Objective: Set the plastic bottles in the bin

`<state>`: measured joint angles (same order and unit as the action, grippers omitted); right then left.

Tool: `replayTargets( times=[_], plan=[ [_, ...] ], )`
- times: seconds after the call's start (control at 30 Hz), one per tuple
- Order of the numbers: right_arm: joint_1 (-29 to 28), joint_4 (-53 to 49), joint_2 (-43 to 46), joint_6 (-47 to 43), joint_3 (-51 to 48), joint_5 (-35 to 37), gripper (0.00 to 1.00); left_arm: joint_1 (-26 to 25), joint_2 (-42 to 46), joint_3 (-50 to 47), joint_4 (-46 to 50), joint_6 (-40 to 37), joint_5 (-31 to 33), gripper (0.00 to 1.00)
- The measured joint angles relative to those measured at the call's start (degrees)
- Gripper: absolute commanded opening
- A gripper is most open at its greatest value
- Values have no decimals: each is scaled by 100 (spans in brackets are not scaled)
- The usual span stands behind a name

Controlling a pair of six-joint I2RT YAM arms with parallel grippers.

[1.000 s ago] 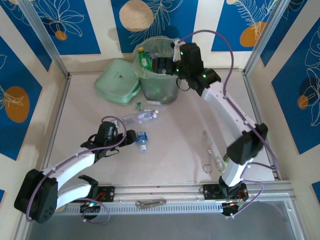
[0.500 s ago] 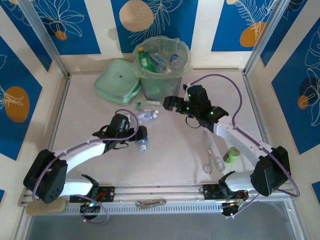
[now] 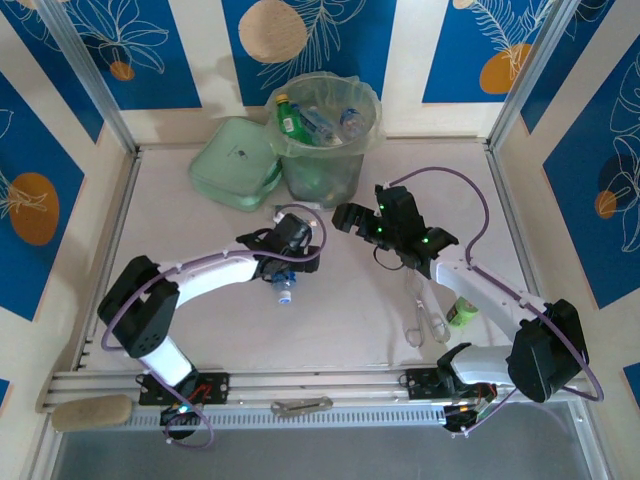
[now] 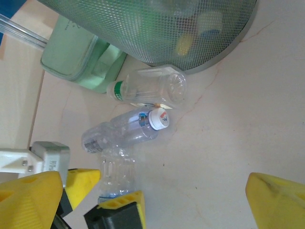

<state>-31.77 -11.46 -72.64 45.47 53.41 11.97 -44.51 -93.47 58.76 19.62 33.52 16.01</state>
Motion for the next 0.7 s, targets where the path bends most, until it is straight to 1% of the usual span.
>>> replayTargets(
  times=[0.13,0.3,0.5,0.7],
  plan=[
    [0,33,11,2,-59,33,99,-20,-87,0,280,0,221,99],
    [0,35,11,13,-81,79,99,-20,-90,-22,382,0,382,100],
    [0,31,11,22,-83,109,99,-22,-227,-131,295,-63,396,90],
    [0,-2,79,26,-96,164,99,-20,-466,-173,131,-190,256,82]
  ],
)
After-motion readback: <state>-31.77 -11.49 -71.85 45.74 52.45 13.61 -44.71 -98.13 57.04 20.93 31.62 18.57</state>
